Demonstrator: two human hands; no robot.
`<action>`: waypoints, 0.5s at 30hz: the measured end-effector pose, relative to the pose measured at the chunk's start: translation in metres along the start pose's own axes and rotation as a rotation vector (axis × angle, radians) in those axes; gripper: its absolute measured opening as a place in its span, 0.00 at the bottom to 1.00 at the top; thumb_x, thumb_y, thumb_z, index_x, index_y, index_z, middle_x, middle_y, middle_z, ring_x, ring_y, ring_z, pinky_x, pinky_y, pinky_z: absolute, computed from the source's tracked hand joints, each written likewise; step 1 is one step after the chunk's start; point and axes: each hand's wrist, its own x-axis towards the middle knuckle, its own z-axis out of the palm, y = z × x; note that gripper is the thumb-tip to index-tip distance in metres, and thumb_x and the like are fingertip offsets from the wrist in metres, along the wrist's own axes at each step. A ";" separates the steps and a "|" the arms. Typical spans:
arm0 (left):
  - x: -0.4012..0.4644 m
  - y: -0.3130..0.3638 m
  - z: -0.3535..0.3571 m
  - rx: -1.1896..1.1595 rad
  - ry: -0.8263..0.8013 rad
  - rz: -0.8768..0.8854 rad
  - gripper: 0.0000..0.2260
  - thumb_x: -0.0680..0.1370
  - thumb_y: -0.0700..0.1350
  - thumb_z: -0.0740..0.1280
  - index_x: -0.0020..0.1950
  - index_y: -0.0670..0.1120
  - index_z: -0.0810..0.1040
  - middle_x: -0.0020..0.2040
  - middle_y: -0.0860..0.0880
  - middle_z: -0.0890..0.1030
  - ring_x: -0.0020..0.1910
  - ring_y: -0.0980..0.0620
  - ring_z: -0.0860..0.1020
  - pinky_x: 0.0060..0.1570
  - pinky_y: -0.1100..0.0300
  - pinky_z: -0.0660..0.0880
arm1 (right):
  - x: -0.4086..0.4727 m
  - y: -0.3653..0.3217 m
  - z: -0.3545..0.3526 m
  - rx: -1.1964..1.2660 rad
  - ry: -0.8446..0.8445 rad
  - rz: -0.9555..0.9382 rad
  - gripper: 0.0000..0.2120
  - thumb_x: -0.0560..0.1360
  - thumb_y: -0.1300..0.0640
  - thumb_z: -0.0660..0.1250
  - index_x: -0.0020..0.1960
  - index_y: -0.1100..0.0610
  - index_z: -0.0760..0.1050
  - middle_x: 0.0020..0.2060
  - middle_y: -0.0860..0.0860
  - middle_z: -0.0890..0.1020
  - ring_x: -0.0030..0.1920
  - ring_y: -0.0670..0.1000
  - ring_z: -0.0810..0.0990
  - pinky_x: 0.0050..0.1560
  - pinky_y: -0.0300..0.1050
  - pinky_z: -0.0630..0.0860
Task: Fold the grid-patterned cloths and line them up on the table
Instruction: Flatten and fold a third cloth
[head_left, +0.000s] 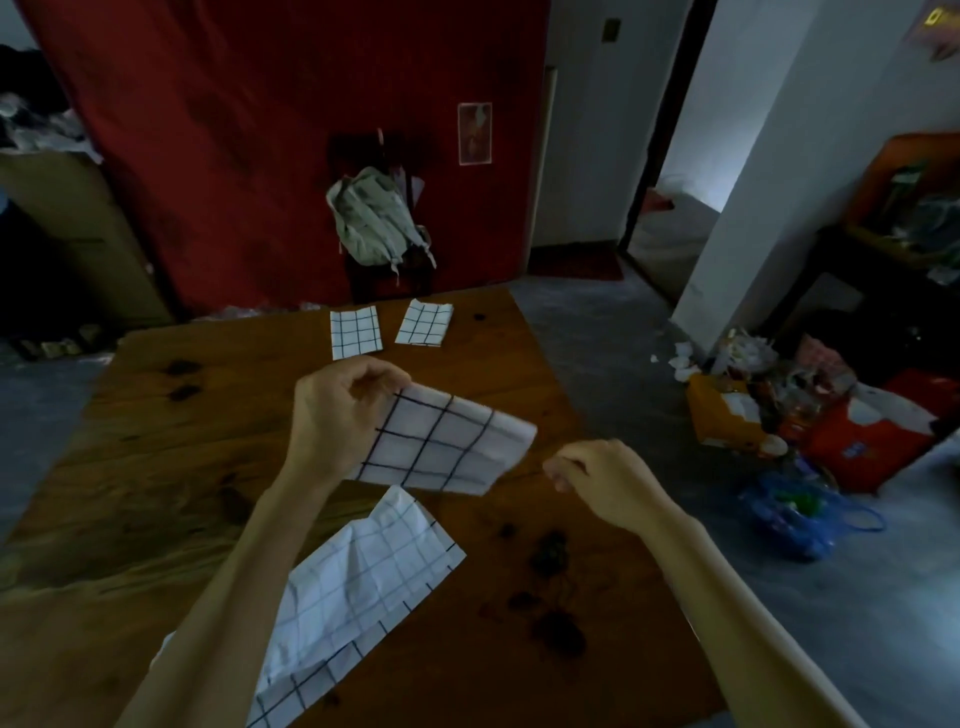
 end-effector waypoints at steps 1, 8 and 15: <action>0.001 -0.002 -0.003 0.015 -0.011 -0.004 0.03 0.75 0.37 0.69 0.46 0.43 0.82 0.42 0.53 0.81 0.40 0.65 0.77 0.41 0.75 0.73 | 0.001 0.008 0.003 0.002 -0.015 0.032 0.08 0.80 0.50 0.60 0.49 0.48 0.78 0.42 0.44 0.81 0.42 0.41 0.80 0.48 0.40 0.76; -0.008 0.004 0.025 0.109 -0.289 0.192 0.03 0.74 0.39 0.70 0.46 0.46 0.81 0.40 0.52 0.82 0.37 0.57 0.79 0.36 0.67 0.76 | 0.015 -0.038 0.021 0.048 0.148 -0.170 0.22 0.78 0.45 0.62 0.71 0.46 0.66 0.64 0.43 0.74 0.62 0.43 0.73 0.62 0.45 0.73; -0.012 0.011 0.026 -0.032 -0.261 0.156 0.04 0.75 0.38 0.69 0.45 0.46 0.82 0.41 0.57 0.80 0.40 0.63 0.78 0.39 0.72 0.74 | 0.033 -0.070 0.036 0.059 0.215 -0.417 0.12 0.79 0.45 0.60 0.49 0.50 0.77 0.37 0.44 0.77 0.37 0.44 0.74 0.36 0.40 0.70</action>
